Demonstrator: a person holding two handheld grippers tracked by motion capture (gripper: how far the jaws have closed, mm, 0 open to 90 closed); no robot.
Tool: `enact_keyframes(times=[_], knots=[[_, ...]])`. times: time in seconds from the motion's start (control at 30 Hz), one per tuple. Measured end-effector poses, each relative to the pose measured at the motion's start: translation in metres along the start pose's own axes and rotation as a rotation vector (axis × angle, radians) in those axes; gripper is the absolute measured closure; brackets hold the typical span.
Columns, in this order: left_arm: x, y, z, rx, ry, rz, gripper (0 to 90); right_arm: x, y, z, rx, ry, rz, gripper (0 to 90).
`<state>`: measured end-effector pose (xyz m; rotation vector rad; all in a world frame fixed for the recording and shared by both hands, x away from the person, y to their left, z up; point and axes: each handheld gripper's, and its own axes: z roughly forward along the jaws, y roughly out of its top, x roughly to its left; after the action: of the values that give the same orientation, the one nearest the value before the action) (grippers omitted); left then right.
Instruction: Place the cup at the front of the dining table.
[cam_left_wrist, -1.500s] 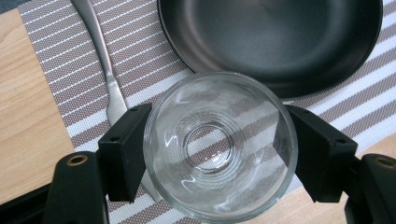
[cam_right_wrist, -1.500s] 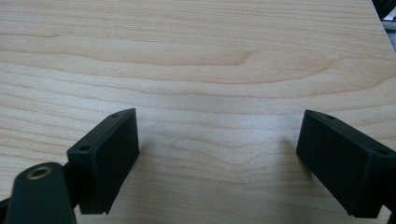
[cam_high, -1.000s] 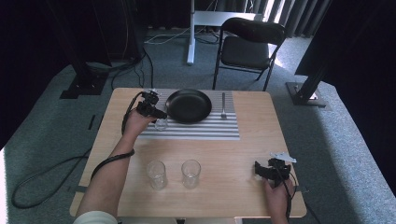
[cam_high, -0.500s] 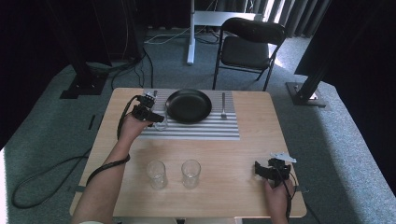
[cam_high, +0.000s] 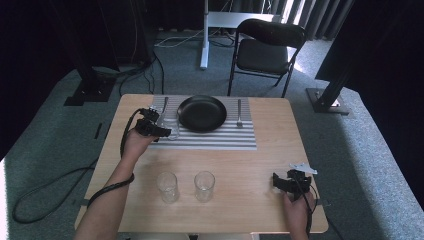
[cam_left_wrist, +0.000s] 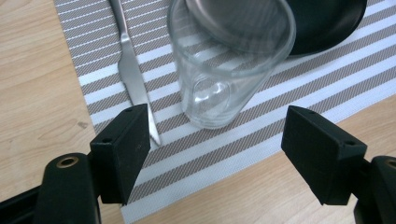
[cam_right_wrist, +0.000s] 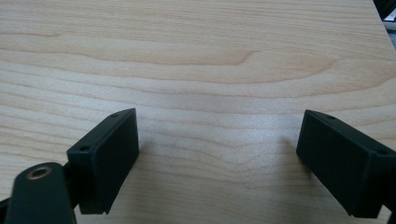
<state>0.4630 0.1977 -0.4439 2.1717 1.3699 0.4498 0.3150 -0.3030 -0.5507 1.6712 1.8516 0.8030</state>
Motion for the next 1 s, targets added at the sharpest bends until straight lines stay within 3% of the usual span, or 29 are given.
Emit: enact_keyframes(times=[0.3,0.5,0.63,1.0], knots=[[0.002,-0.012,-0.009,-0.013,-0.002,-0.002,24.5,0.0,0.0,0.0,0.0,0.0,0.0,12.4],[0.004,-0.023,-0.018,-0.02,0.032,0.006,24.5,0.0,0.0,0.0,0.0,0.0,0.0,12.4],[0.007,-0.03,-0.023,-0.03,0.022,-0.012,24.5,0.0,0.0,0.0,0.0,0.0,0.0,12.5],[0.009,-0.051,-0.028,-0.03,0.03,-0.002,24.5,0.0,0.0,0.0,0.0,0.0,0.0,12.4]])
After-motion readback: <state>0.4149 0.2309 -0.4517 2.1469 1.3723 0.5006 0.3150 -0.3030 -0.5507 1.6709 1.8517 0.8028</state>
